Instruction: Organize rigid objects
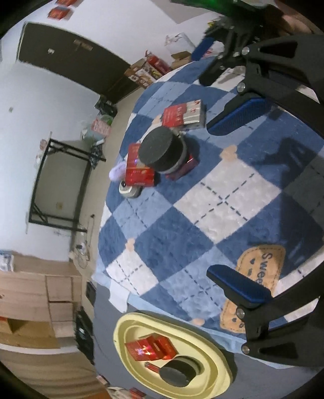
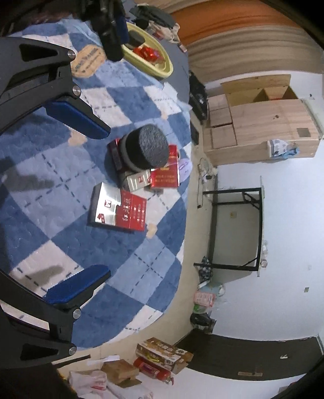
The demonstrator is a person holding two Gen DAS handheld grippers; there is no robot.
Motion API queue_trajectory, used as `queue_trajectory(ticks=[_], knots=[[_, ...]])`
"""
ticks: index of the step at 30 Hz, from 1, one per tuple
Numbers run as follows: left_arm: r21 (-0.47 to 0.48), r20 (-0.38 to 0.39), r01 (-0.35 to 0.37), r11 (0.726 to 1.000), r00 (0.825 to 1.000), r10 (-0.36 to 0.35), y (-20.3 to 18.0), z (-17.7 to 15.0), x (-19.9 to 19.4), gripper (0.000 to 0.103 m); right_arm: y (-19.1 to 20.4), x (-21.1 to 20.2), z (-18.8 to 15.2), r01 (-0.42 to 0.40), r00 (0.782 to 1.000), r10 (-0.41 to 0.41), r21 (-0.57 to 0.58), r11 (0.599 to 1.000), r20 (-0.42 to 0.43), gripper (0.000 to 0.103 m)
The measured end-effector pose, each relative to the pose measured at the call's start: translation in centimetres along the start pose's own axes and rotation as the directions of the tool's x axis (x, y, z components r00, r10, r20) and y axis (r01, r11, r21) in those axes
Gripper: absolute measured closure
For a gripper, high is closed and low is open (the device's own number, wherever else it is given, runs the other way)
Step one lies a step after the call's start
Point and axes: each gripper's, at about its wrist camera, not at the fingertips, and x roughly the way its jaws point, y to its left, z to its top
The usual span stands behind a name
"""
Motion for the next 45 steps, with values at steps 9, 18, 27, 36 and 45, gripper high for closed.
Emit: queue_trajectory(ticks=[9, 18, 27, 36, 45], knots=[[0.211, -0.019, 0.021, 0.977, 1.0, -0.017, -5.3, 3.9, 4.1, 0.0, 0.1, 5.5, -1.4, 0.056, 0.997, -0.059, -0.063, 0.996, -0.044, 0.0], [0.228, -0.121, 0.141, 0.963, 0.986, -0.116, -6.5, 4.0, 9.5, 0.0, -2.1, 9.3, -0.9, 0.053, 0.997, -0.052, 0.022, 0.998, -0.064, 0.0], [0.253, -0.11, 0.194, 0.948, 0.979, -0.172, -7.8, 4.8, 11.5, 0.0, -1.7, 11.8, -0.9, 0.02, 0.996, -0.018, 0.018, 1.0, -0.089, 0.0], [0.237, -0.101, 0.211, 0.949, 0.976, -0.191, -6.8, 4.7, 13.0, 0.018, -1.3, 15.1, -0.6, 0.044, 0.99, -0.041, 0.015, 0.999, -0.137, 0.008], [0.248, -0.091, 0.215, 0.945, 0.976, -0.198, -6.0, 6.7, 9.1, 0.029, -2.6, 13.9, -0.2, 0.028, 0.996, -0.023, 0.062, 0.998, -0.092, 0.043]])
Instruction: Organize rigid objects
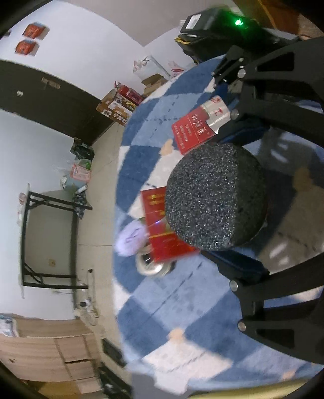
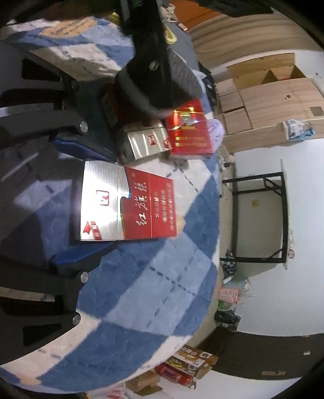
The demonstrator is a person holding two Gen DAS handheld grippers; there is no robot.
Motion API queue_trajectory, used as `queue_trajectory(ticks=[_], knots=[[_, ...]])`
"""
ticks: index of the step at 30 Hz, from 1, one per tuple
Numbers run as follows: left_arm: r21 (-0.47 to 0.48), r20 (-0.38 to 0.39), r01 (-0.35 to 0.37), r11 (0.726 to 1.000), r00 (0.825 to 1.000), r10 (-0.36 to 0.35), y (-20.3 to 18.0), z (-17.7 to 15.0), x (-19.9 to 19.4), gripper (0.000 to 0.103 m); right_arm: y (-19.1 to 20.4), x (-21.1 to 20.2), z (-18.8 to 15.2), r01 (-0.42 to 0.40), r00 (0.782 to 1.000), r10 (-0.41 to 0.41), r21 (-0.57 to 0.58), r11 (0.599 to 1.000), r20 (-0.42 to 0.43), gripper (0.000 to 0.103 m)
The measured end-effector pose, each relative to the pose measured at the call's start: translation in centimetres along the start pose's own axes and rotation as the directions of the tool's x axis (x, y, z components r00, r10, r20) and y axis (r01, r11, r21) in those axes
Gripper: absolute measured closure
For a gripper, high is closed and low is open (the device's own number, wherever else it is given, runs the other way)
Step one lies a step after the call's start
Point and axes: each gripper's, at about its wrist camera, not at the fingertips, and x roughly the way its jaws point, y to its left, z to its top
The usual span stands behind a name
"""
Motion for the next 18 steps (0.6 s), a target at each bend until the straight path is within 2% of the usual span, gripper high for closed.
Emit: queue_trajectory(ticks=[4, 10, 12, 14, 18], knots=[[0.09, 0.023, -0.059, 0.994, 0.998, 0.057, 1.2, 1.6, -6.4, 0.029, -0.7, -2.7, 0.2, 0.032, 0.997, -0.031, 0.0, 1.0, 0.064, 0.043], [0.097, 0.097, -0.187, 0.978, 0.979, 0.177, 6.0, 2.2, -16.7, 0.029, -0.2, -7.6, -0.9, 0.027, 0.992, -0.027, 0.0, 1.0, 0.124, 0.043], [0.064, 0.136, -0.222, 0.973, 0.968, 0.212, 7.9, 1.3, -19.1, 0.029, 0.2, -9.2, -1.2, 0.012, 0.991, -0.012, -0.001, 1.0, 0.133, 0.044], [-0.017, 0.166, -0.248, 0.969, 0.955, 0.247, 10.6, -0.6, -21.2, 0.029, 0.8, -10.7, -1.5, -0.001, 0.99, 0.004, -0.017, 1.0, 0.142, 0.044], [-0.13, 0.164, -0.288, 0.949, 0.937, 0.308, 16.0, -4.2, -23.6, 0.029, 2.7, -13.5, -1.8, -0.033, 0.984, 0.048, -0.092, 0.995, 0.171, 0.044]])
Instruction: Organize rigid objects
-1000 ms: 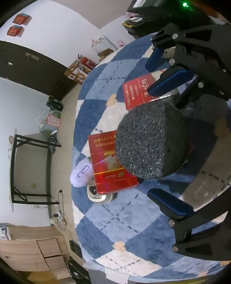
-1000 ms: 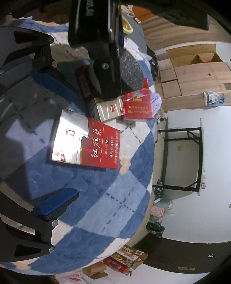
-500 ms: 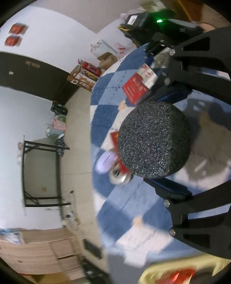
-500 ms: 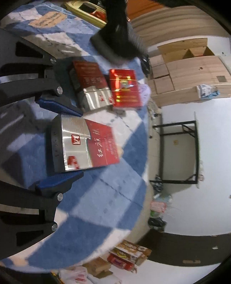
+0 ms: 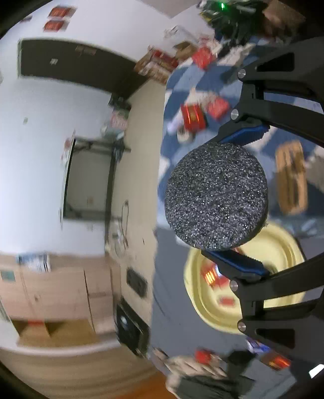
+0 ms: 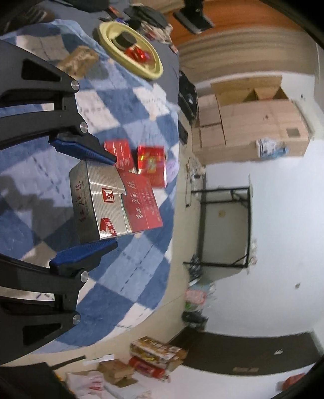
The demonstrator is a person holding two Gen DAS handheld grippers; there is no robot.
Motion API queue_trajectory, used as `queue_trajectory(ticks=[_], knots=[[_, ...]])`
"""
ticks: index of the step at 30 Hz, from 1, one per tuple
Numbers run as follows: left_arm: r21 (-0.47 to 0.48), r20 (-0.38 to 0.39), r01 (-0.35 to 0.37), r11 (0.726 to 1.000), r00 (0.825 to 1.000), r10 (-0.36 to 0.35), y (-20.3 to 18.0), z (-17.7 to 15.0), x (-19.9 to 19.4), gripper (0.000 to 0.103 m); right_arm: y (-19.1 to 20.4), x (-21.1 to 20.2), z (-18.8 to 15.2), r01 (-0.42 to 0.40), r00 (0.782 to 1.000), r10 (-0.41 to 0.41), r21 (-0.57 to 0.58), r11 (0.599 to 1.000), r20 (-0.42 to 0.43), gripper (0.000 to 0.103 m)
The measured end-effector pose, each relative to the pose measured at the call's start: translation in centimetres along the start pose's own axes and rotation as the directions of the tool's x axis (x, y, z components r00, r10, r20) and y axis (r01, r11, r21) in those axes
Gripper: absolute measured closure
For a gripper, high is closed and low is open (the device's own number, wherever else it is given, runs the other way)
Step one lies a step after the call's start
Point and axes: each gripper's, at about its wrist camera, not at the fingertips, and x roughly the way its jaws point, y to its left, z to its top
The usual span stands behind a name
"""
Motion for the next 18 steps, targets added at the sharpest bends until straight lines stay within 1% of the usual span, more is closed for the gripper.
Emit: queue_trajectory(ticks=[2, 4, 8, 11, 12, 13, 15, 17, 18], knots=[[-0.005, -0.027, -0.057, 0.998, 0.998, 0.056, 3.2, -0.7, 0.1, 0.029, 1.1, -0.4, 0.4, -0.023, 1.0, 0.023, -0.028, 0.999, 0.01, 0.044], [-0.005, -0.039, -0.095, 0.995, 0.995, 0.095, 5.9, -0.8, 0.4, 0.029, 2.8, -0.4, 1.0, -0.058, 0.998, 0.058, -0.061, 0.996, 0.012, 0.044], [0.005, -0.064, -0.153, 0.988, 0.986, 0.153, 9.8, -1.3, 1.8, 0.029, 7.8, 0.8, 3.1, -0.154, 0.988, 0.156, -0.115, 0.981, 0.007, 0.044], [0.005, -0.106, -0.198, 0.98, 0.975, 0.198, 12.4, -2.4, 4.0, 0.029, 12.8, 2.2, 5.1, -0.246, 0.968, 0.251, -0.134, 0.96, 0.019, 0.044], [0.003, -0.123, -0.204, 0.979, 0.971, 0.203, 13.0, -2.8, 4.7, 0.029, 15.4, 3.1, 5.9, -0.284, 0.957, 0.29, -0.151, 0.947, 0.019, 0.044], [0.001, -0.138, -0.207, 0.978, 0.969, 0.205, 13.6, -3.2, 5.5, 0.029, 16.9, 3.9, 6.4, -0.307, 0.949, 0.314, -0.16, 0.938, 0.016, 0.044], [-0.01, -0.142, -0.216, 0.976, 0.967, 0.213, 15.0, -4.0, 7.5, 0.029, 21.1, 6.1, 7.3, -0.368, 0.928, 0.374, -0.182, 0.912, -0.005, 0.044], [-0.054, -0.145, -0.228, 0.972, 0.965, 0.218, 16.8, -4.6, 9.3, 0.029, 24.1, 8.3, 7.8, -0.401, 0.914, 0.404, -0.213, 0.891, -0.031, 0.044], [-0.072, -0.134, -0.225, 0.972, 0.967, 0.214, 17.5, -4.6, 10.0, 0.029, 25.8, 9.5, 7.9, -0.417, 0.907, 0.418, -0.23, 0.879, -0.049, 0.044]])
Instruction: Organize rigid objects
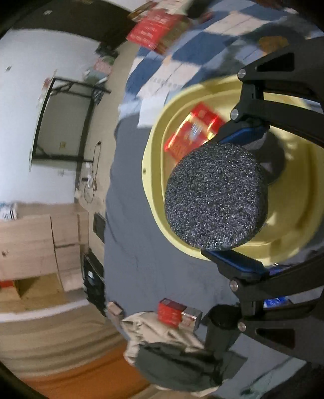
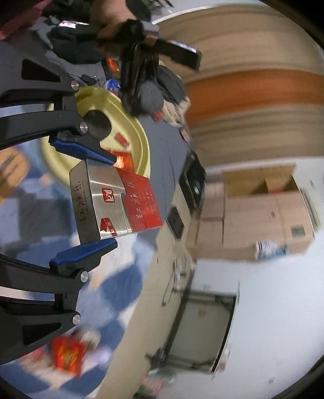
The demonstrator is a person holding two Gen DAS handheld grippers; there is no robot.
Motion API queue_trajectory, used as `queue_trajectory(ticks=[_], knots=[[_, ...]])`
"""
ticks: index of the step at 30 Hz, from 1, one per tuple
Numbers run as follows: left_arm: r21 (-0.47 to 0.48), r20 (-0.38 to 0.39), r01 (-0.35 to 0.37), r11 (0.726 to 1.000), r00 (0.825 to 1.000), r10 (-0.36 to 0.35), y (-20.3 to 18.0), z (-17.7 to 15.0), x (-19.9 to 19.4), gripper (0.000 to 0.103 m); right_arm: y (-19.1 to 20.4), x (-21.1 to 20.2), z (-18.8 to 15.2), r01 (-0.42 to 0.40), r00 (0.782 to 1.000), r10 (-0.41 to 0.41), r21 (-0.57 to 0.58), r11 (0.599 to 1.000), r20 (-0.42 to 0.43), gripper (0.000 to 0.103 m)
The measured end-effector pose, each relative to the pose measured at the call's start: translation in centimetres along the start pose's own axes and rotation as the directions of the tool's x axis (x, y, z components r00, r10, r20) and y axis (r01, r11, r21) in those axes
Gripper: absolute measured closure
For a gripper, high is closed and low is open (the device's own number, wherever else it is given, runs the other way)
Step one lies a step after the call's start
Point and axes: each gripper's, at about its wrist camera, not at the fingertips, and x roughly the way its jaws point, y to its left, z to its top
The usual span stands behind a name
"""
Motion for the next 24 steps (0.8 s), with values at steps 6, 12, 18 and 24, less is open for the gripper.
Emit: queue_trajectory(ticks=[6, 12, 18, 24], knots=[[-0.025, -0.013, 0.027, 0.999, 1.0, -0.028, 1.8, -0.1, 4.3, 0.029, 4.3, 9.0, 0.9, -0.078, 0.993, 0.07, -0.082, 0.994, -0.095, 0.044], [-0.131, 0.0, 0.084, 0.988, 0.996, -0.084, 3.4, -1.6, 6.1, 0.027, 5.1, 13.3, 1.7, -0.098, 0.986, 0.079, -0.125, 0.987, -0.149, 0.044], [-0.179, 0.032, 0.095, 0.979, 0.995, -0.091, 3.4, -2.1, 5.8, 0.026, 4.3, 16.2, 3.0, -0.128, 0.972, 0.107, -0.09, 0.988, -0.208, 0.044], [-0.13, -0.031, 0.043, 0.991, 0.998, -0.048, 3.0, -2.2, 5.9, 0.009, 5.2, 17.8, 2.6, -0.137, 0.969, 0.11, -0.108, 0.985, -0.221, 0.038]])
